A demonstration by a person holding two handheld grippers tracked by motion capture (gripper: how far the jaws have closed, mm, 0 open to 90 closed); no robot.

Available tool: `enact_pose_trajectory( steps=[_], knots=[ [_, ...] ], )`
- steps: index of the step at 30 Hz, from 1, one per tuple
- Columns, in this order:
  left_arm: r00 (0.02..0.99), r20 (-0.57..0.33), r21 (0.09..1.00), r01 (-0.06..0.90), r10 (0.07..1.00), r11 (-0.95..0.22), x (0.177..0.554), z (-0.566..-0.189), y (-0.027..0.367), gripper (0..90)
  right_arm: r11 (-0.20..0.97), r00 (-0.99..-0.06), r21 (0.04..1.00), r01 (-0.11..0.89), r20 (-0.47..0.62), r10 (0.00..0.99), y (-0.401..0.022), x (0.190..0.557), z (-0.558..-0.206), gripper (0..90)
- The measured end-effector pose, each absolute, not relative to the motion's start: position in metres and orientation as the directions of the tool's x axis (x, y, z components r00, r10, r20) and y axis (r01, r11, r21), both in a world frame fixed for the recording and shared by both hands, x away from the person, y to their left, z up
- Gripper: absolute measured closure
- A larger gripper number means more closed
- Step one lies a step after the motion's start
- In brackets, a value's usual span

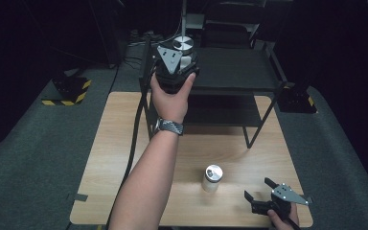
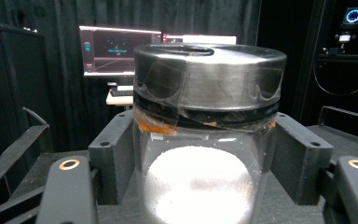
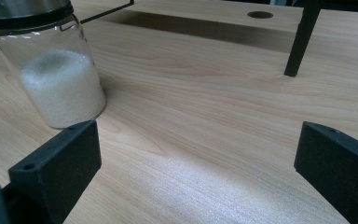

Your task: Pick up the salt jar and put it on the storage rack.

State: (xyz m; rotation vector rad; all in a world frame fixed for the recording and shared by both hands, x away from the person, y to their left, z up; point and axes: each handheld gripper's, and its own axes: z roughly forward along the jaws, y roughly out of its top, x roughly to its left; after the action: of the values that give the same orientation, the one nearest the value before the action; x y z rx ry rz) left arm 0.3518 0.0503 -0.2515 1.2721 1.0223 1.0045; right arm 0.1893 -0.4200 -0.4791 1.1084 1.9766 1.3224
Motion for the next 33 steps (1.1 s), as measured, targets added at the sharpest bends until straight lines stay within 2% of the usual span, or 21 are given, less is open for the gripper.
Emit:
enact_pose_trajectory(
  steps=[33],
  knots=[
    [0.271,-0.034,0.999,-0.003,0.962,0.037,0.3613,-0.2516,0.0535,30.9,0.190,-0.536,0.920,0.343,0.025,0.844,-0.4204,0.1883,-0.4795,0.1]
  ],
)
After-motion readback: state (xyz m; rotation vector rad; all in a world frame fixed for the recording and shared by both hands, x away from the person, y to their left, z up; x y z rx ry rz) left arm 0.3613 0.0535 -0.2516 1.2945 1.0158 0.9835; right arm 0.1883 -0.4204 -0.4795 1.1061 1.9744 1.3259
